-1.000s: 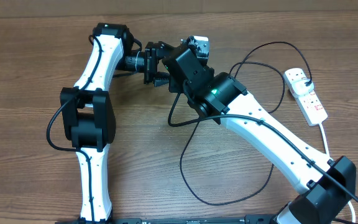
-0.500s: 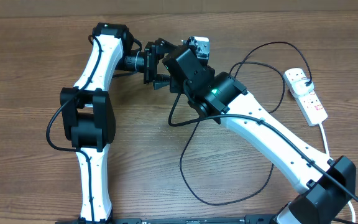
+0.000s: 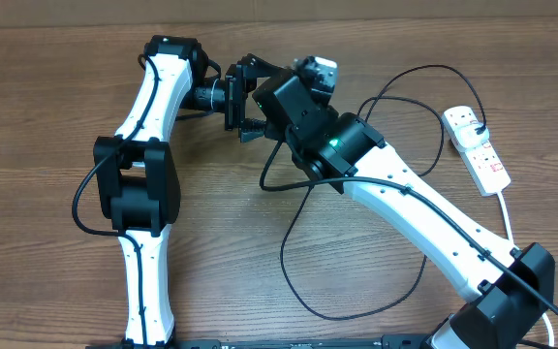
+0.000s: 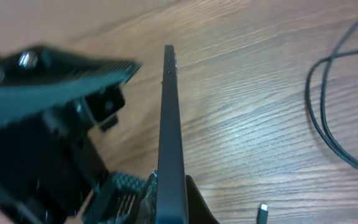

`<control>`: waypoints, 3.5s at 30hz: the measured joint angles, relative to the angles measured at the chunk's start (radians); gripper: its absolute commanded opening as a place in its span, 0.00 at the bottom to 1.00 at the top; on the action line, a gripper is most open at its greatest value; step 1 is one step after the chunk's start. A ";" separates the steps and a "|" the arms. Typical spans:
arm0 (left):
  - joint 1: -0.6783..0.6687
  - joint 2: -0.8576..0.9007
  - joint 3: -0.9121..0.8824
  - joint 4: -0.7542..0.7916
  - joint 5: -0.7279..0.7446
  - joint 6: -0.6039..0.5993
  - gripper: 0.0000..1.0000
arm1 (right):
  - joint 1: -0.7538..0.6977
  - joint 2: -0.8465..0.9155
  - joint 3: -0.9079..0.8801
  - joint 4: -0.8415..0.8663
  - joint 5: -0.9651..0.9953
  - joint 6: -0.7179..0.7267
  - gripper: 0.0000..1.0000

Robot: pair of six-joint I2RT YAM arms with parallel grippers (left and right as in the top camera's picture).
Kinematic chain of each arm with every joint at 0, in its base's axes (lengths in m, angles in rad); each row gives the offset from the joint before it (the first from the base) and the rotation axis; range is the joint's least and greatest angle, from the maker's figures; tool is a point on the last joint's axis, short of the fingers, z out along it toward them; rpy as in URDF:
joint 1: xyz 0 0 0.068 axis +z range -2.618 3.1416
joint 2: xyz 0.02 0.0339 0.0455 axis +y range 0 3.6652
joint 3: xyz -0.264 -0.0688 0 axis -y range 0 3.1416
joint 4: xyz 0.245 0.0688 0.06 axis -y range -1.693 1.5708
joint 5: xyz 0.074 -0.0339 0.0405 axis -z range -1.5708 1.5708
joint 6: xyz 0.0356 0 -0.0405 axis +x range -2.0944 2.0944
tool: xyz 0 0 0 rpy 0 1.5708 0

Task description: Plug charger to phone and switch on socket

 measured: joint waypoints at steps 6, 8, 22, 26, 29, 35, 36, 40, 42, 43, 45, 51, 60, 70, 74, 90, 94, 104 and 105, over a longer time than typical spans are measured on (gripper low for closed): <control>0.000 0.000 0.000 0.023 0.000 0.000 1.00 | 0.000 0.000 0.000 0.001 0.063 0.254 0.04; 0.000 0.000 0.000 0.039 0.000 0.000 1.00 | 0.000 0.000 0.000 0.001 0.069 0.337 0.04; 0.000 0.000 0.004 0.058 0.000 -0.060 0.63 | 0.000 0.000 0.000 0.010 0.052 0.862 0.04; 0.000 0.000 0.004 0.059 0.000 -0.107 0.63 | 0.000 0.000 0.000 0.010 0.030 0.963 0.04; 0.000 0.000 0.004 0.059 0.000 -0.132 0.61 | 0.000 0.000 0.000 0.008 0.018 1.046 0.04; 0.000 0.000 0.004 0.060 0.000 -0.160 0.45 | 0.000 0.000 0.000 0.023 -0.005 1.154 0.04; 0.000 0.000 0.004 0.060 0.000 -0.165 0.41 | 0.000 0.000 0.000 0.027 -0.006 1.162 0.04; 0.000 0.000 0.004 0.059 0.000 -0.168 0.39 | 0.000 0.000 0.000 0.029 -0.019 1.181 0.04; 0.000 0.000 0.004 0.059 0.000 -0.168 0.39 | 0.000 0.000 0.000 0.030 -0.029 1.188 0.04; 0.000 0.000 0.004 0.059 0.000 -0.168 0.38 | 0.000 0.000 0.000 0.031 -0.033 1.191 0.04; 0.000 0.000 0.004 0.059 0.000 -0.172 0.33 | 0.000 0.000 0.000 0.031 -0.043 1.195 0.04; 0.000 0.000 0.004 0.059 0.000 -0.194 0.25 | 0.000 0.000 0.000 0.032 -0.058 1.205 0.04; -0.001 0.000 0.004 0.059 0.000 -0.194 0.16 | 0.000 0.000 0.000 0.032 -0.068 1.205 0.04; -0.001 0.000 0.004 0.059 0.000 -0.195 0.06 | 0.000 0.000 0.000 0.037 -0.079 1.205 0.04; -0.002 0.000 0.004 0.060 -0.001 -0.191 0.04 | -0.002 0.000 0.000 0.040 -0.080 1.205 0.05; -0.007 0.000 0.004 0.060 -0.009 -0.198 0.04 | -0.004 0.000 0.000 0.048 -0.081 1.153 0.73; -0.007 0.000 0.004 0.069 -0.012 -0.198 0.04 | -0.004 0.000 0.000 0.077 -0.054 1.060 1.00; -0.005 0.000 0.006 0.186 -0.054 -0.213 0.04 | -0.021 -0.096 0.000 0.060 0.017 0.693 1.00; -0.005 0.000 0.008 0.210 -0.100 -0.207 0.04 | -0.031 -0.110 0.000 0.057 0.031 0.629 1.00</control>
